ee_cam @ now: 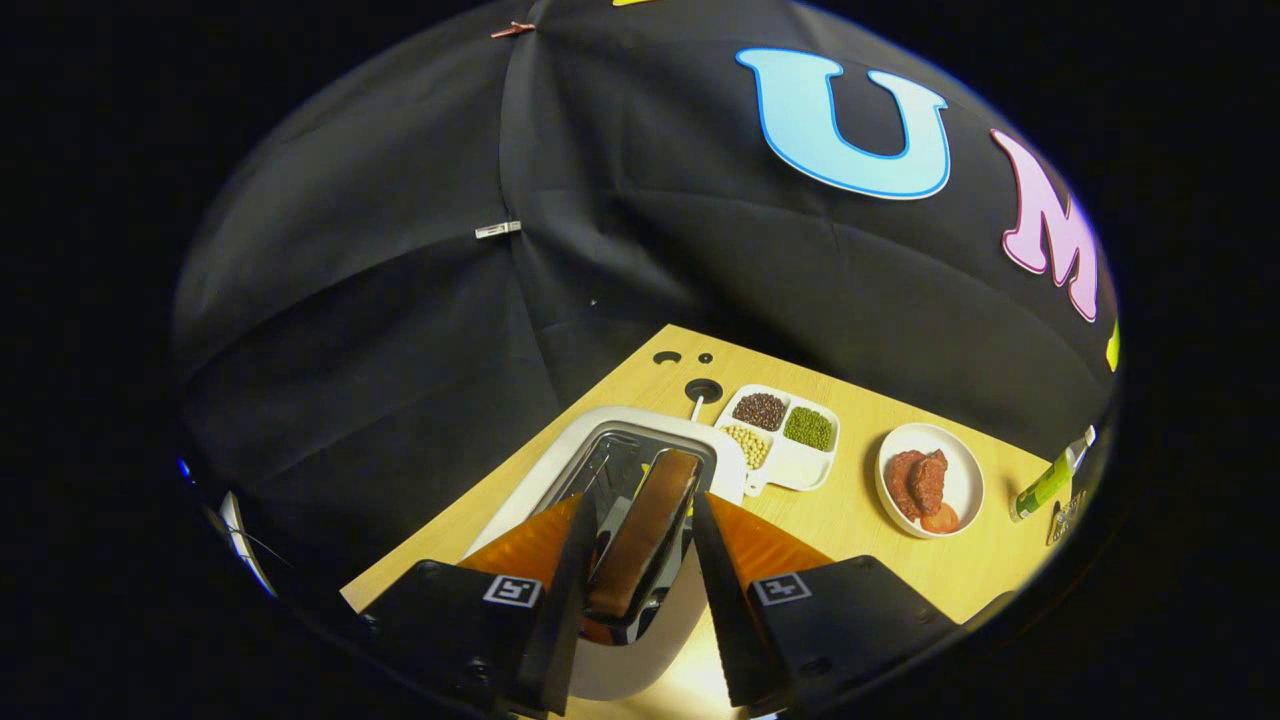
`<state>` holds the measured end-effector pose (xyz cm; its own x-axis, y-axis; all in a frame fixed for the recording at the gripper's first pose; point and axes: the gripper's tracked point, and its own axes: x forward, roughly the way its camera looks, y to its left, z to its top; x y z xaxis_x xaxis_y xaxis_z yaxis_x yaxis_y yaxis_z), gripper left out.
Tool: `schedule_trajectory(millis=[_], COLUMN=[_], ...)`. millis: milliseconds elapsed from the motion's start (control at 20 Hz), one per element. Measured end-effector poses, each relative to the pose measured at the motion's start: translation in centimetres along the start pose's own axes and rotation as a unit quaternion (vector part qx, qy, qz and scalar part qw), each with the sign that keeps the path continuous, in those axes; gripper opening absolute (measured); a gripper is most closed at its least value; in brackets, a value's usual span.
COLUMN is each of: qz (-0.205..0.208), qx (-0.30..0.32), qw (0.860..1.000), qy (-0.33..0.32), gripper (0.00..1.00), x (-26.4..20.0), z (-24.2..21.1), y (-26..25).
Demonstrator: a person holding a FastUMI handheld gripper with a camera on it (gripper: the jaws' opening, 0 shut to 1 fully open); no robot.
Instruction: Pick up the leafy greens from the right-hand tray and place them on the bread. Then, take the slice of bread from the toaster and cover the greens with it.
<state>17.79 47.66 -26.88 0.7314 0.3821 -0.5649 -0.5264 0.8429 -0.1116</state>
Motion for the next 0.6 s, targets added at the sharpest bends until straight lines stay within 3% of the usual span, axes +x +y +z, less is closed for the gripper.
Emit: schedule_trajectory(millis=[200, 350, 600], qz=[0.001, 0.011, 0.027], qx=[0.011, 0.023, 0.028], qw=[1.0, 0.999, 0.999], qy=[0.012, 0.019, -0.01], gripper=[0.21, 0.15, 0.15], x=[0.0, -0.9, -3.6], z=[-0.1, 0.1, 2.9], y=[-0.1, 0.0, -0.7])
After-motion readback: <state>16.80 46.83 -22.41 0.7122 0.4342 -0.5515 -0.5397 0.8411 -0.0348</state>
